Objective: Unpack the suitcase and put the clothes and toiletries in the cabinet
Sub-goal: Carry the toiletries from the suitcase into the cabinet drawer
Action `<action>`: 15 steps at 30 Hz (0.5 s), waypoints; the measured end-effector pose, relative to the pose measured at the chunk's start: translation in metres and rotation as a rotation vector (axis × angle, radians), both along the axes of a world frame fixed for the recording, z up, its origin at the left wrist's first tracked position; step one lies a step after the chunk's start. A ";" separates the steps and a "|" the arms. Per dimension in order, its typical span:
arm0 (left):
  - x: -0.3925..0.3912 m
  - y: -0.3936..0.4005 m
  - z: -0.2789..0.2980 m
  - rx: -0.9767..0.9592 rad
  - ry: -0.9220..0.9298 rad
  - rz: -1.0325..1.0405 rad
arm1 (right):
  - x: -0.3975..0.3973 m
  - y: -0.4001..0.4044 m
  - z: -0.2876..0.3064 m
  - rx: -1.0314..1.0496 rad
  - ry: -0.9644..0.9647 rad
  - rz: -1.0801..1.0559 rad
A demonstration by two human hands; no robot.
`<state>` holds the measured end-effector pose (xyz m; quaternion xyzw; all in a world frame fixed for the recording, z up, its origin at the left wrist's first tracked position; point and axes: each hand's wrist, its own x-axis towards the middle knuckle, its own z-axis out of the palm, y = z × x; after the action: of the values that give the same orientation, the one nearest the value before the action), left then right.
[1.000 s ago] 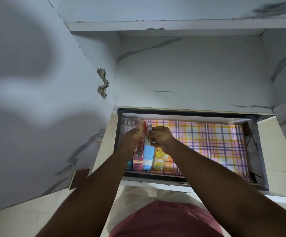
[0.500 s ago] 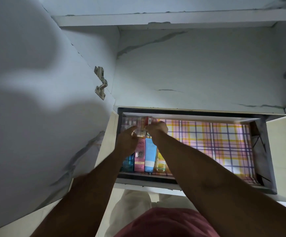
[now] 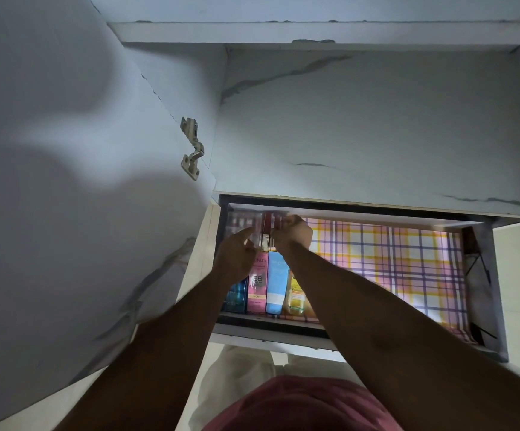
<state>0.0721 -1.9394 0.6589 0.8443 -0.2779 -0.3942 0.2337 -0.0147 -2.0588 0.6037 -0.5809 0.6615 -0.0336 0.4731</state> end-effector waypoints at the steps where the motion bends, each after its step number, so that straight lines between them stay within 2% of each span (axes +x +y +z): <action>1: 0.000 0.000 0.000 -0.004 0.001 0.002 | 0.000 0.000 0.001 0.008 -0.023 0.008; 5: 0.000 -0.001 0.001 -0.019 -0.009 0.002 | 0.001 0.000 0.002 0.024 -0.039 0.074; 9: -0.001 0.000 0.001 -0.017 -0.002 0.002 | -0.002 -0.001 -0.002 -0.004 0.047 0.114; 15: -0.001 0.001 0.001 -0.028 0.037 0.013 | -0.007 -0.002 -0.006 -0.001 -0.013 0.114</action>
<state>0.0714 -1.9380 0.6603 0.8354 -0.2733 -0.4041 0.2532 -0.0212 -2.0603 0.5980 -0.6177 0.6241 -0.0105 0.4784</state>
